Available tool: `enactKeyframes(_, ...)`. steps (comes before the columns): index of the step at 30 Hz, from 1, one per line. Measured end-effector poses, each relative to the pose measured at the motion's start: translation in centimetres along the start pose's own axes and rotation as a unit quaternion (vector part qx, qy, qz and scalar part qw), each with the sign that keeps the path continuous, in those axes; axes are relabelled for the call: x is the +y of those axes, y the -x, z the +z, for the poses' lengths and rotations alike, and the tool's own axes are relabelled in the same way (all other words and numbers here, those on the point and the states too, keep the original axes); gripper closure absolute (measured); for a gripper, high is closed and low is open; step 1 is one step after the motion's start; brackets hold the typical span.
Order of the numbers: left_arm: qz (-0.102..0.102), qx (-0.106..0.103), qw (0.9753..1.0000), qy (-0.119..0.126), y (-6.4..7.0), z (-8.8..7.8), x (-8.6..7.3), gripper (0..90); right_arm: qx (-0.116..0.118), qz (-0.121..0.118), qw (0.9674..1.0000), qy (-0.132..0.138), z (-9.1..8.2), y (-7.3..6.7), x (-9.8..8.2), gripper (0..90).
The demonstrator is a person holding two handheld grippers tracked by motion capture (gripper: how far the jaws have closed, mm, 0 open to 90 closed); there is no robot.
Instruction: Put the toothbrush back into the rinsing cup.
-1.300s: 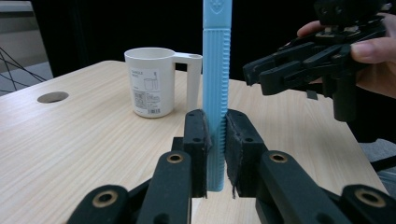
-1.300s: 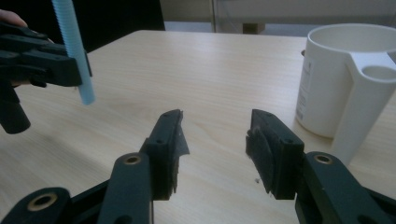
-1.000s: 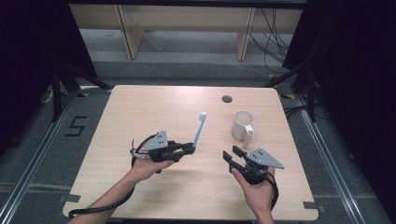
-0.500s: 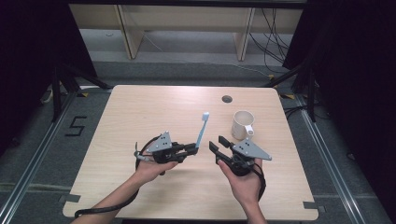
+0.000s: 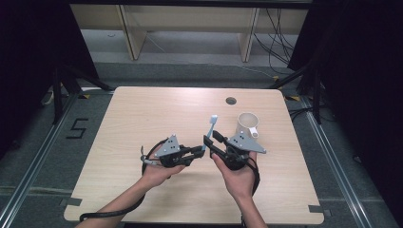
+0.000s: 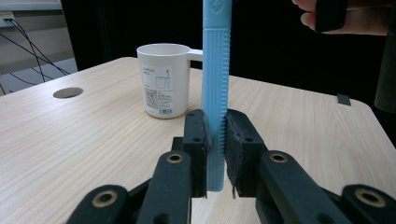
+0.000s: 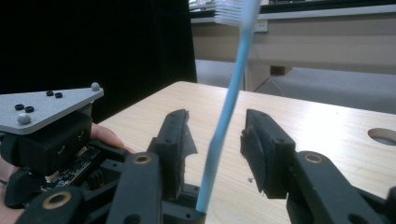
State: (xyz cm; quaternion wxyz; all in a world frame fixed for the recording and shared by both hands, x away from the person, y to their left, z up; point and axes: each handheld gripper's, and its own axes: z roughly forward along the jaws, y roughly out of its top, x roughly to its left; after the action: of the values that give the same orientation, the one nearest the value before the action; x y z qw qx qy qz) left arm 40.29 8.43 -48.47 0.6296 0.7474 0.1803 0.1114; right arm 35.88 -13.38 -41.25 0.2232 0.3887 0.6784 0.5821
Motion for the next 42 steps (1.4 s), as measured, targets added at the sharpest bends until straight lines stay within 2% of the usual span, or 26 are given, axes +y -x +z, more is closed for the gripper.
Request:
enactKeyframes(3, 0.002, -0.002, 1.0000, -0.003, 0.1, 0.1, 0.0, 78.5, 0.004, 0.001, 1.0000, 0.001, 0.2, 0.1, -0.1, 64.3)
enactKeyframes(4, 0.003, -0.002, 1.0000, -0.004, 0.2, 0.2, 0.0, 78.5, 0.001, -0.007, 1.0000, 0.001, 0.3, 0.2, -0.1, 65.3)
enactKeyframes(5, 0.004, -0.003, 1.0000, -0.005, 0.2, 0.2, 0.0, 78.5, 0.004, 0.003, 1.0000, -0.001, 0.3, 0.1, -0.2, 67.4)
enactKeyframes(9, 0.001, -0.001, 1.0000, -0.005, 0.4, 0.3, 0.0, 78.5, -0.001, 0.006, 1.0000, 0.002, 0.5, 0.2, -0.2, 70.9)
enactKeyframes(10, 0.000, -0.006, 1.0000, 0.002, 0.3, 0.5, -0.1, 78.5, -0.001, 0.006, 1.0000, 0.002, 0.5, 0.2, -0.2, 70.9)
enactKeyframes(11, 0.002, 0.000, 1.0000, -0.006, 0.4, 0.4, 0.0, 78.5, -0.009, 0.002, 1.0000, -0.002, 0.4, 0.3, -0.1, 72.0)
enactKeyframes(13, 0.001, 0.002, 1.0000, -0.004, 0.4, 0.4, 0.0, 78.5, -0.008, 0.010, 0.9999, 0.004, 0.4, 0.2, 0.0, 75.3)
enactKeyframes(19, -0.002, 0.013, 0.9999, -0.003, 0.6, 0.4, 0.1, 78.5, -0.016, 0.010, 0.9998, 0.007, 0.5, 0.2, 0.0, 78.4)
enactKeyframes(23, -0.004, 0.017, 0.9998, -0.005, 0.7, 0.5, 0.1, 78.5, -0.027, -0.001, 0.9995, 0.017, 0.4, 0.2, 0.0, 81.3)
enactKeyframes(26, -0.005, 0.018, 0.9998, -0.006, 0.7, 0.5, 0.0, 78.4, -0.024, 0.004, 0.9996, 0.015, 0.5, 0.2, 0.0, 82.6)
enactKeyframes(27, -0.004, 0.017, 0.9998, -0.007, 0.8, 0.6, 0.0, 78.3, -0.018, 0.017, 0.9996, 0.011, 0.5, 0.0, 0.0, 83.7)
enactKeyframes(30, -0.003, 0.018, 0.9998, -0.009, 0.8, 0.7, 0.0, 77.8, -0.014, 0.014, 0.9998, 0.010, 0.6, -0.1, 0.0, 85.2)
enactKeyframes(31, 0.010, 0.018, 0.9997, -0.014, 0.7, 0.7, 0.2, 76.8, -0.011, 0.014, 0.9998, 0.009, 0.6, -0.2, 0.1, 85.6)
enactKeyframes(38, 0.033, 0.030, 0.9987, -0.023, 0.6, 0.1, 1.0, 61.1, -0.011, 0.012, 0.9998, 0.010, 0.3, 0.2, 0.4, 85.7)
enactKeyframes(39, 0.038, 0.032, 0.9985, -0.022, 0.6, 0.0, 1.0, 58.1, -0.014, 0.006, 0.9998, 0.015, 0.3, 0.4, 0.4, 85.7)
enactKeyframes(40, 0.043, 0.035, 0.9981, -0.028, 0.5, -0.2, 1.2, 54.7, -0.012, 0.020, 0.9996, 0.014, 0.2, 0.3, 0.5, 85.7)
enactKeyframes(41, 0.044, 0.045, 0.9973, -0.037, 0.4, -0.5, 1.2, 48.0, -0.017, 0.011, 0.9997, 0.016, 0.2, 0.6, 0.6, 85.7)
enactKeyframes(42, 0.044, 0.045, 0.9973, -0.037, 0.4, -0.5, 1.2, 44.6, -0.017, 0.011, 0.9997, 0.016, 0.2, 0.6, 0.6, 85.7)
